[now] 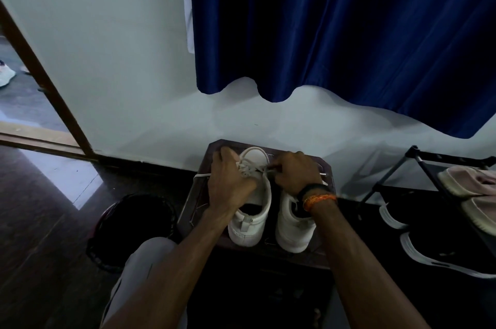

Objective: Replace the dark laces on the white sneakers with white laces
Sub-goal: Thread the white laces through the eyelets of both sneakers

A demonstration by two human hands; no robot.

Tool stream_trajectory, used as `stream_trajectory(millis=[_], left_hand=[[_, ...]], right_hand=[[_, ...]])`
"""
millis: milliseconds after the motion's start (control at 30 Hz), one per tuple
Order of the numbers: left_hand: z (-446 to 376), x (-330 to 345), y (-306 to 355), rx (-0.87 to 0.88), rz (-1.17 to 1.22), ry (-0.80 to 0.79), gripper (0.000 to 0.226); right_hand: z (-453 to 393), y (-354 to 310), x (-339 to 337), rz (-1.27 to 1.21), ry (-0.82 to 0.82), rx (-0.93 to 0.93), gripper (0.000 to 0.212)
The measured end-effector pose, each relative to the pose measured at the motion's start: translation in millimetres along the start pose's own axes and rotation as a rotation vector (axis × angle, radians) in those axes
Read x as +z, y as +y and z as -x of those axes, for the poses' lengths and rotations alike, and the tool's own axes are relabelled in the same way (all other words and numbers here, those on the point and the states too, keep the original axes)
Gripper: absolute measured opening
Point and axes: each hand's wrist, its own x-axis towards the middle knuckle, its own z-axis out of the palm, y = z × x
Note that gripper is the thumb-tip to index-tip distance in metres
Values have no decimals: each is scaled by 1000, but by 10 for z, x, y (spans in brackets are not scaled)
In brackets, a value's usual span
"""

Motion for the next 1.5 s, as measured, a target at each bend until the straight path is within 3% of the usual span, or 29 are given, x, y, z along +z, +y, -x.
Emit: stream_trajectory(millis=[100,167,233,367,467,633,733,867,1100,1367,1500], left_hand=[[19,2,32,-55,-3,42,45],[38,-2,37,-78,-2,56,42],[46,-5,24,-93,6,61,39],[47,6,19,-100,17,39,34],[55,1,38,-99,41,42,28],[34,-6,11,-73,37,37,26],[32,-6,15,-69,42,26,25],[34,-15,6,-64,36,30,23],[45,-1,10,-51,43,61,24],[74,-6,-61,-59,76,63,17],[78,-41,-122,-40,63,38,12]], right_hand=[[11,74,-33,-113,-10,7,16],[2,165,-65,-238,13,101,23],[-28,270,-112,-342,132,263,31],[6,282,-171,-412,338,523,20],[51,178,-131,-360,331,434,18],[77,-11,-165,-271,30,133,33],[32,-46,-75,-112,-15,12,25],[36,-27,-21,-54,18,25,18],[-47,56,37,-206,84,170,18],[9,215,-200,-244,103,97,6],[-41,347,-369,-137,-7,108,16]])
